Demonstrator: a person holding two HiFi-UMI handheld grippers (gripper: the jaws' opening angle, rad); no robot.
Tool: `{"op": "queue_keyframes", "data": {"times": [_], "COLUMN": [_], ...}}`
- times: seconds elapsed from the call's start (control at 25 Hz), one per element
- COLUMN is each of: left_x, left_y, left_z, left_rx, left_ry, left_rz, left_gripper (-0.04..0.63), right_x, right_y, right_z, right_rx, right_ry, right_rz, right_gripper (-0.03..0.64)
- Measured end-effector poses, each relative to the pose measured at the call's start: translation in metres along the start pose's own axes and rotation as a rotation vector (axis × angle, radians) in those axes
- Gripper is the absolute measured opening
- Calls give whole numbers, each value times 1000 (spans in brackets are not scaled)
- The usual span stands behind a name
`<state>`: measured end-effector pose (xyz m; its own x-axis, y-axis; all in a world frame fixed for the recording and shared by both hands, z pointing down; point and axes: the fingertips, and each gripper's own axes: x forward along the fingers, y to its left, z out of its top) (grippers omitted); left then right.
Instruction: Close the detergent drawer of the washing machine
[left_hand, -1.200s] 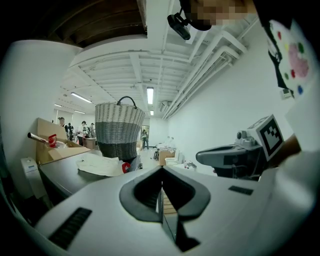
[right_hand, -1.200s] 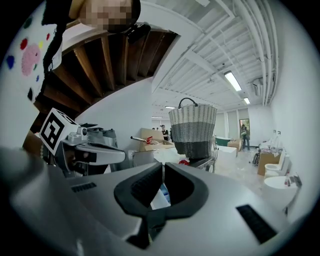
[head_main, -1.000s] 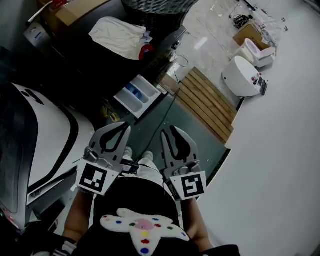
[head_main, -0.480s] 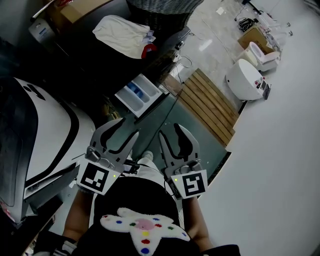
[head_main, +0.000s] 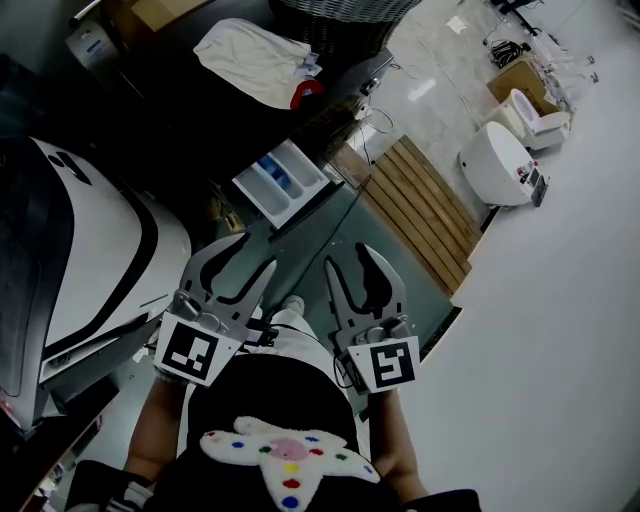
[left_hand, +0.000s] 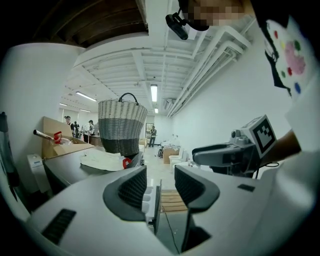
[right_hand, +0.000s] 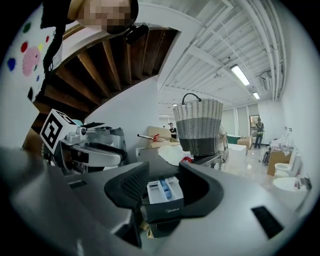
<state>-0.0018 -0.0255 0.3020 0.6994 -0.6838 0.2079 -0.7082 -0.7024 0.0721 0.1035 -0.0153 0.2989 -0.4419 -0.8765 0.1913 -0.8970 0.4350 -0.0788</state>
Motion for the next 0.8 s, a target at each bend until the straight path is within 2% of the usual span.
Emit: {"op": "queue_keyframes", "data": {"times": [0.52,0.8], "left_x": [2,7], "left_y": [5,5], "left_z": [-21,-38], "left_rx": [-40,-57], "left_ry": [3,30], "left_rz": [88,127], "left_gripper": [173,173], "right_x": [9,18], "right_y": [-12,-22], "right_z": [-26,-41], "right_rx": [-18,-23], "right_ry": [60,84], "right_rz": [75,111], "right_gripper": [175,176]}}
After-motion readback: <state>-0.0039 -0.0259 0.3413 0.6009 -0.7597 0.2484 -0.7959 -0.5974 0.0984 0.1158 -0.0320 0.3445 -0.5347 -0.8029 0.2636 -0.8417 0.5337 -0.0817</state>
